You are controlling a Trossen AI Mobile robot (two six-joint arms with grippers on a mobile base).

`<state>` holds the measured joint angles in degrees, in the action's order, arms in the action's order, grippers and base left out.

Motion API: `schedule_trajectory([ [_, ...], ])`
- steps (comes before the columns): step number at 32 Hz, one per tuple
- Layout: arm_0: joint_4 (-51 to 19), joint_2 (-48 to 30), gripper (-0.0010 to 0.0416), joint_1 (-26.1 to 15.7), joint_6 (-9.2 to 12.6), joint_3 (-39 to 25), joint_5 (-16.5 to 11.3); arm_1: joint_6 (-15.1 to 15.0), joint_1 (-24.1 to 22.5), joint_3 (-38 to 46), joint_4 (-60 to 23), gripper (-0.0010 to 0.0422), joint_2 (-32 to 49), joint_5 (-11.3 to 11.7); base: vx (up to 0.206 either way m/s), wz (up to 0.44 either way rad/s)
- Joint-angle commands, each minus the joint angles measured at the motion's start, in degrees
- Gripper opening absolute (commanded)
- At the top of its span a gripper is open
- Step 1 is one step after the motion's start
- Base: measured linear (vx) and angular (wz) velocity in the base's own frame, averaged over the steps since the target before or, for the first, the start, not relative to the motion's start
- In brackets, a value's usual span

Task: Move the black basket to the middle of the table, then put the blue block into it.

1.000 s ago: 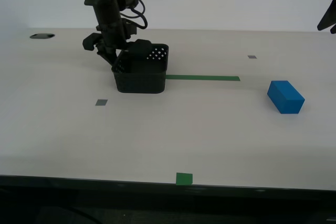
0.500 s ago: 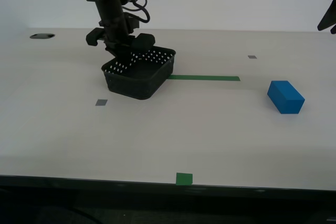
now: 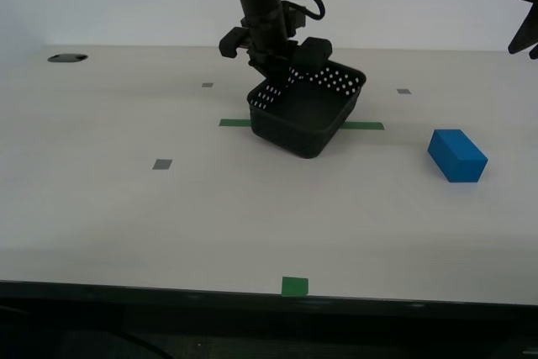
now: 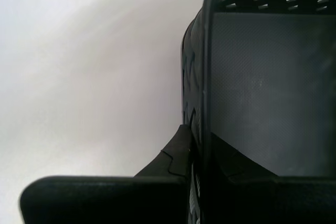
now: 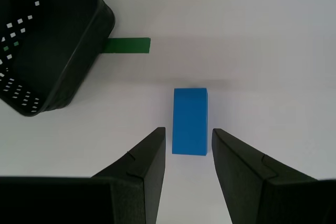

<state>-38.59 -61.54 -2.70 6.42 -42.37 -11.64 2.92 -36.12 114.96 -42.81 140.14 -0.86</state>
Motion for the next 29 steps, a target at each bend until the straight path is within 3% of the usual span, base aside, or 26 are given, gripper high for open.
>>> schedule_trajectory([
  [1,-1.4,0.0,0.0121,0.0,0.0,0.0,-0.1,-0.4,0.0,9.7,-6.6,-0.0001,6.3,-0.2,0.0,0.0],
  [4,-2.1,0.0,0.0121,0.0,0.0,0.1,-0.1,-0.3,-0.5,19.7,-10.7,-0.0001,11.0,-0.7,0.0,0.0],
  [6,-2.1,0.0,0.0121,0.0,0.0,0.1,-0.1,0.1,-0.9,19.3,-8.6,-0.0001,10.8,-1.2,0.0,0.0],
  [15,-1.9,0.0,0.0121,0.0,-0.5,0.1,-0.1,-0.1,-1.1,18.9,-14.1,0.0004,10.7,-1.3,0.0,0.0],
  [18,-1.9,0.0,0.0121,0.0,-0.5,0.1,-0.1,-0.1,-1.1,18.9,-15.0,0.0036,10.7,-1.3,0.0,0.0],
  [19,-1.9,0.0,0.0121,0.0,-0.5,0.1,-0.1,-0.1,-1.0,19.1,-16.0,0.0086,10.6,-1.3,0.0,0.0],
  [20,-1.9,0.0,0.0121,0.0,-0.5,0.1,-0.1,0.0,-1.0,19.1,-16.1,0.0101,10.6,-1.3,0.0,0.0],
  [21,-1.9,0.0,0.0121,0.0,-0.7,0.1,-0.1,0.0,-1.0,19.1,-16.4,0.0143,10.6,-1.3,0.0,0.0],
  [24,-2.0,0.0,0.0121,0.0,-0.7,0.1,-0.1,0.2,-1.2,20.2,-16.7,0.0203,9.4,-1.3,0.0,0.0],
  [27,-2.0,0.0,0.0121,-0.1,-1.1,0.1,-0.1,0.1,-1.1,20.0,-16.5,0.0213,6.4,-1.2,0.0,0.0],
  [29,-2.0,0.0,0.0121,-0.2,-2.0,0.1,-0.1,-0.5,-0.7,20.0,-16.5,0.0208,3.4,0.8,0.0,0.0],
])
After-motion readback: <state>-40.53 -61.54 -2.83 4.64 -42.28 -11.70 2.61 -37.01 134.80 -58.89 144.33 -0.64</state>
